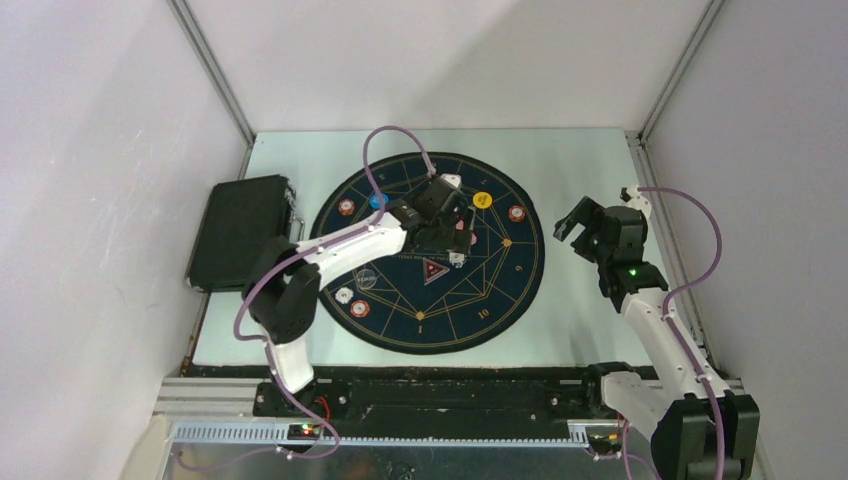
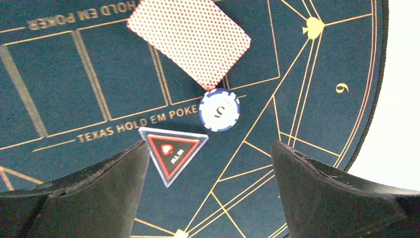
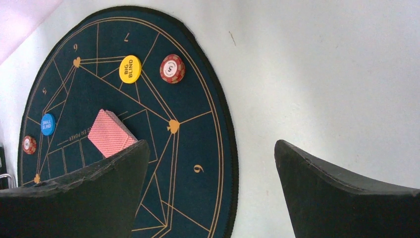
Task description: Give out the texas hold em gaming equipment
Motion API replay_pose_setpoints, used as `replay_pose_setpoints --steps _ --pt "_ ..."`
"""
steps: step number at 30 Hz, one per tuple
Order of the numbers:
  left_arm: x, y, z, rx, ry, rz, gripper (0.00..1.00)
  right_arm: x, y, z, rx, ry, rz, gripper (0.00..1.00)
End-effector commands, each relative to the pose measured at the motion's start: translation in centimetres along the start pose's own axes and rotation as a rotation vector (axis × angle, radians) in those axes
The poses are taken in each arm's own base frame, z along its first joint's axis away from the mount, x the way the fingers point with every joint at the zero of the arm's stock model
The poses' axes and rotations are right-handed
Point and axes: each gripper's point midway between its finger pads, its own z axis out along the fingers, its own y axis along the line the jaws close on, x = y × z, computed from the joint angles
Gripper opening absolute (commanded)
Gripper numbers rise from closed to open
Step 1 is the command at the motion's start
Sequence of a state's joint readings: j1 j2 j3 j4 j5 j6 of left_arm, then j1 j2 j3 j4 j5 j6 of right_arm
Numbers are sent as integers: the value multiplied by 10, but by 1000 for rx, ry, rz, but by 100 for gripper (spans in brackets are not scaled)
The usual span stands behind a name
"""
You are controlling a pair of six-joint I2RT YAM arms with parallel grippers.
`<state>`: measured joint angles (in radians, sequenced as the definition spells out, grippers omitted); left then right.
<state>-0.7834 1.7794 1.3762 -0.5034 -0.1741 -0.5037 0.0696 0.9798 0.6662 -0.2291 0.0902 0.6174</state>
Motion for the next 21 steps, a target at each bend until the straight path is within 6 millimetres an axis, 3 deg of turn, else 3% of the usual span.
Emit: replay_pose_setpoints --steps 1,13,21 --pt "-6 -23 9 88 21 14 98 -7 2 1 -9 -23 -9 100" --pt "8 -30 43 39 100 57 86 -7 -1 4 2 -25 -9 100" --pt "13 -26 60 -8 134 69 84 -8 -3 5 11 -28 -6 100"
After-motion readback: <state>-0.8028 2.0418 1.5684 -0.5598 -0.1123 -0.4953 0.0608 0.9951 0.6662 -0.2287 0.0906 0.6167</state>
